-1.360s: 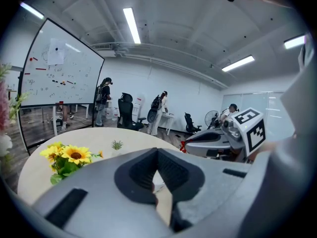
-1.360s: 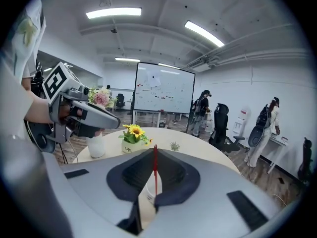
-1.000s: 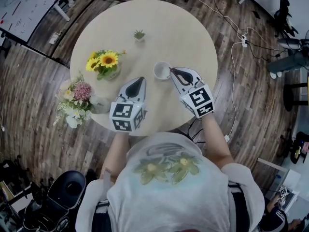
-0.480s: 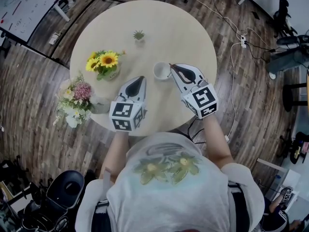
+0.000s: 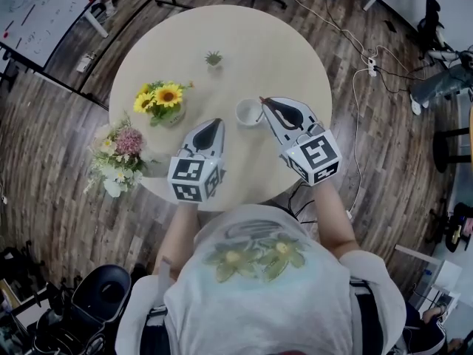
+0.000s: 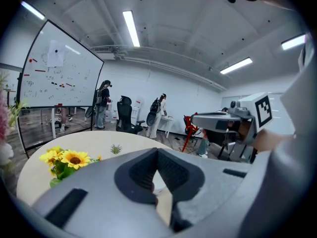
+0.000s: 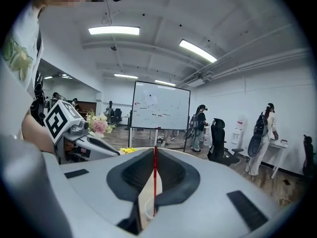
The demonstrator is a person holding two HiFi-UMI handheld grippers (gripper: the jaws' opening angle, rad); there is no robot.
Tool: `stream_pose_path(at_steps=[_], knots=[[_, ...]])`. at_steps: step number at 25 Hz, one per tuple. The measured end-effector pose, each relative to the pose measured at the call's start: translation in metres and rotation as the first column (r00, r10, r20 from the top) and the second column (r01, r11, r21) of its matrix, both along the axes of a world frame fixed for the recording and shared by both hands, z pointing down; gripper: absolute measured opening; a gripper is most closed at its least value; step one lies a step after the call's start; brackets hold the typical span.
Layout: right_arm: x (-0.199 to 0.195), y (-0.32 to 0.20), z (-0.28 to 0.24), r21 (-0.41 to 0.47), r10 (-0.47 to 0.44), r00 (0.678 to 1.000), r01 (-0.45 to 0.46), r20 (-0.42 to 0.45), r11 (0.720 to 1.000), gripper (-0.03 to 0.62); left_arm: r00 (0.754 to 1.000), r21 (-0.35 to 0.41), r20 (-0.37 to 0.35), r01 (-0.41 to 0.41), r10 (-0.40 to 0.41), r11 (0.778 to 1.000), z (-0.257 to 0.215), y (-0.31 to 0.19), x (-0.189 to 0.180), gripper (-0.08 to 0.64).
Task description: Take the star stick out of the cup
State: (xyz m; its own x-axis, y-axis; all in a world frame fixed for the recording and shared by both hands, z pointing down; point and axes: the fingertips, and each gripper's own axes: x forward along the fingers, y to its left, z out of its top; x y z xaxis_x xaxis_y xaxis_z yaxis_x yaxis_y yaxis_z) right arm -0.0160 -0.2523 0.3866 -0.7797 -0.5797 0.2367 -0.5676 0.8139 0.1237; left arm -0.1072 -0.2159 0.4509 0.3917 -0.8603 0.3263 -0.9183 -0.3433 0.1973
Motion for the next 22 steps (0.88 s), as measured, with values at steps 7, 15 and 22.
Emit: stream_pose_path(at_steps=[7, 15, 22], knots=[[-0.002, 0.005, -0.013, -0.005, -0.005, 0.999, 0.005, 0.041, 1.000, 0.034, 1.000, 0.012, -0.005, 0.000, 0.000, 1.000, -0.006, 0.000, 0.000, 0.002], [0.003, 0.019, -0.011, -0.048, 0.005, 0.996, -0.001, 0.085, 0.999, 0.034, 1.000, 0.043, -0.017, -0.004, 0.005, 0.999, -0.017, 0.004, 0.005, 0.002], [0.007, 0.031, -0.009, -0.095, 0.015, 0.990, -0.002, 0.137, 0.995, 0.034, 1.000, 0.050, -0.018, -0.011, 0.012, 0.999, -0.023, 0.008, 0.009, 0.002]])
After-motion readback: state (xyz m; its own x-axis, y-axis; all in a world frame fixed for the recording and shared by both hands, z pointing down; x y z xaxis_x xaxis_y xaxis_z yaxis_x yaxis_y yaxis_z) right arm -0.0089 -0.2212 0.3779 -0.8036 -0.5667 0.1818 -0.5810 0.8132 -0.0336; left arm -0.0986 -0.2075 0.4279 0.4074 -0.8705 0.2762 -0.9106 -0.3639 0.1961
